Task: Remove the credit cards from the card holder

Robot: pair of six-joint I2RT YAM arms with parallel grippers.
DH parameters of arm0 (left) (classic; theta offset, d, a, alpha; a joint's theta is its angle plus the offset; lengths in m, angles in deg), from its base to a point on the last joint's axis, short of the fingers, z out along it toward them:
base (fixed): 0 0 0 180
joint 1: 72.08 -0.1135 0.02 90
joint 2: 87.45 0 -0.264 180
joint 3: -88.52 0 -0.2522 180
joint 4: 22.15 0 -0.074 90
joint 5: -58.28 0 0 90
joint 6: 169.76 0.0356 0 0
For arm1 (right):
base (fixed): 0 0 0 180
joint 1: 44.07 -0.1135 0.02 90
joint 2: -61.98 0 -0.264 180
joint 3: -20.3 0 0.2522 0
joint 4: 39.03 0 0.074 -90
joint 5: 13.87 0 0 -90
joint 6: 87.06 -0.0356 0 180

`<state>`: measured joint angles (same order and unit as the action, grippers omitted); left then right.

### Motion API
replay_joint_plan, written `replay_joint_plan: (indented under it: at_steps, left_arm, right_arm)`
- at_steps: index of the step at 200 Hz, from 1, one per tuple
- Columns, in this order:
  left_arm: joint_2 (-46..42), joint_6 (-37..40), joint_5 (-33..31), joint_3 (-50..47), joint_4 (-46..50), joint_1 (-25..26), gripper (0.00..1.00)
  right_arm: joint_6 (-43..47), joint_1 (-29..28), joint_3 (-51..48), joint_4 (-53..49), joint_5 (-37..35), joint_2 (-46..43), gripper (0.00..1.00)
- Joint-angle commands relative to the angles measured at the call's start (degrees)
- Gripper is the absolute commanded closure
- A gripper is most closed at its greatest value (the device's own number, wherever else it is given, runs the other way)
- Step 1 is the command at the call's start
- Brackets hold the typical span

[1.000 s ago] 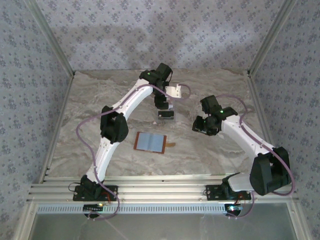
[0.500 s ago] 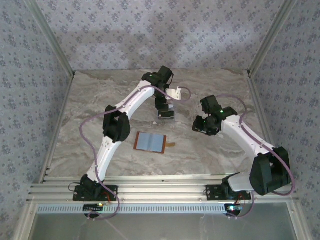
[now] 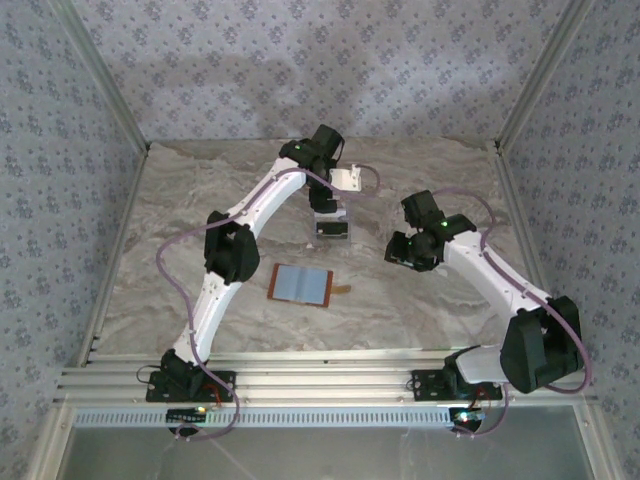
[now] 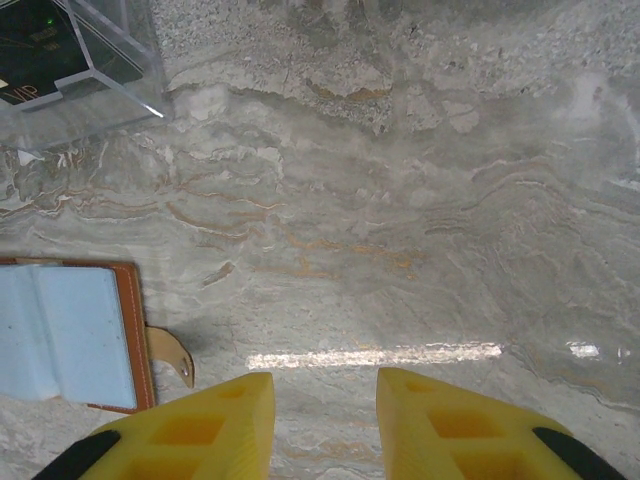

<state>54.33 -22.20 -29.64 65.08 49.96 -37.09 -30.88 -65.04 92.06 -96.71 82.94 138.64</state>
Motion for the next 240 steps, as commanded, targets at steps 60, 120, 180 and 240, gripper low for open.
replay_joint_plan:
  at_steps: [60,120,180,240]
  left_arm:
    - [-1.9,0.8,10.8,2.9,6.7,-0.4,0.14]
    - [0.5,0.2,5.6,2.9,5.6,-0.7,0.14]
    - [1.6,0.3,3.7,3.2,4.1,-0.9,0.14]
    - [2.4,-0.2,2.4,3.2,2.9,-1.2,0.14]
  right_arm:
    - [-0.9,-0.3,-0.4,-0.1,-0.3,-1.4,0.66]
    - [-1.0,-0.3,-0.9,-0.1,-0.1,-1.3,0.66]
    - [-1.0,-0.3,-0.7,-0.3,-0.2,-1.3,0.66]
    - [-1.3,-0.4,-0.8,-0.6,-0.5,-1.8,0.66]
